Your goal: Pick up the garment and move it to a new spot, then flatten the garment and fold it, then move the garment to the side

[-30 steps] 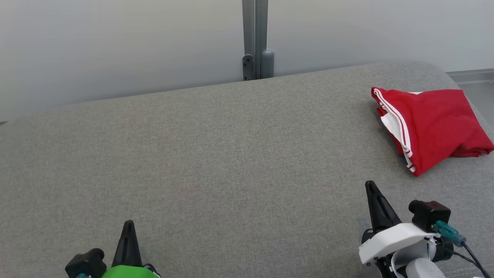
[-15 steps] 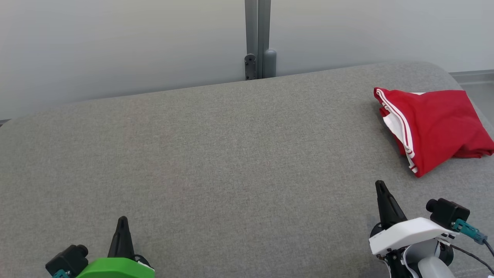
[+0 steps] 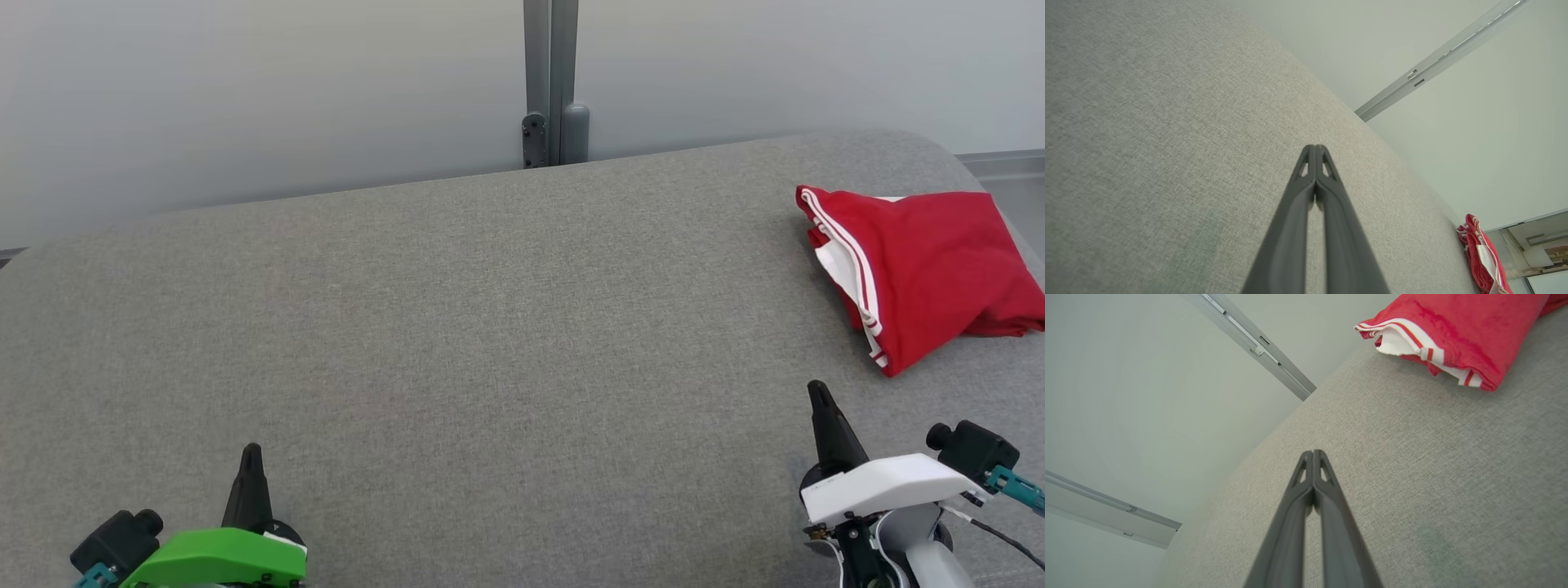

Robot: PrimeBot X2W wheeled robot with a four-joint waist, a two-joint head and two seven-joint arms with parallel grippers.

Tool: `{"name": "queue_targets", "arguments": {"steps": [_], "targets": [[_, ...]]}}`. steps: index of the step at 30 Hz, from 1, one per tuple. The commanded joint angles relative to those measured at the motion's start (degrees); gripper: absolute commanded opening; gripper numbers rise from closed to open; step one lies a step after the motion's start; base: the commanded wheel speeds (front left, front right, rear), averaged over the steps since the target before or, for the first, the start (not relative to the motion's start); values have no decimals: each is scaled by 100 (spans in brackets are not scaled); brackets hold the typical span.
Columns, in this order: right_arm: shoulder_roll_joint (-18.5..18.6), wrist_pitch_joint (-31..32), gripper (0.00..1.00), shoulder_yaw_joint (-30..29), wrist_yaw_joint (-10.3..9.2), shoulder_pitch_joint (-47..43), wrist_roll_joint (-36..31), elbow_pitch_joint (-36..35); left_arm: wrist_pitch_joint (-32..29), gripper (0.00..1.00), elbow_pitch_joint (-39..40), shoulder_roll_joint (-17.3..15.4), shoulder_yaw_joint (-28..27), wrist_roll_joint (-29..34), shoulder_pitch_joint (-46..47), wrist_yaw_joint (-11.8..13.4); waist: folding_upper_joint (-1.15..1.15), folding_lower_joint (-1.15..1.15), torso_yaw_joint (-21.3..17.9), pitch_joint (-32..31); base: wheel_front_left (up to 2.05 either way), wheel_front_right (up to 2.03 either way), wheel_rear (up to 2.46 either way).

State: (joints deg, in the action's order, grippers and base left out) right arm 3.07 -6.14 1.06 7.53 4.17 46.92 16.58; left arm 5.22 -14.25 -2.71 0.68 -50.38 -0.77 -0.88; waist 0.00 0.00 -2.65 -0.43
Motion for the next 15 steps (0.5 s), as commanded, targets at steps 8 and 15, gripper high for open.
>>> {"name": "queue_targets", "arguments": {"steps": [8, 15], "targets": [[43, 176, 0, -112, -3, 168, 714, -123, -170, 0, 62, -20, -131, -645, 243, -123, 0, 0, 26, 6, 0, 0, 0], [46, 317, 0, -189, -3, 179, 1247, -145, -306, 0, 59, -21, -212, -1117, 309, -198, 0, 0, 50, 12, 0, 0, 0]]}}
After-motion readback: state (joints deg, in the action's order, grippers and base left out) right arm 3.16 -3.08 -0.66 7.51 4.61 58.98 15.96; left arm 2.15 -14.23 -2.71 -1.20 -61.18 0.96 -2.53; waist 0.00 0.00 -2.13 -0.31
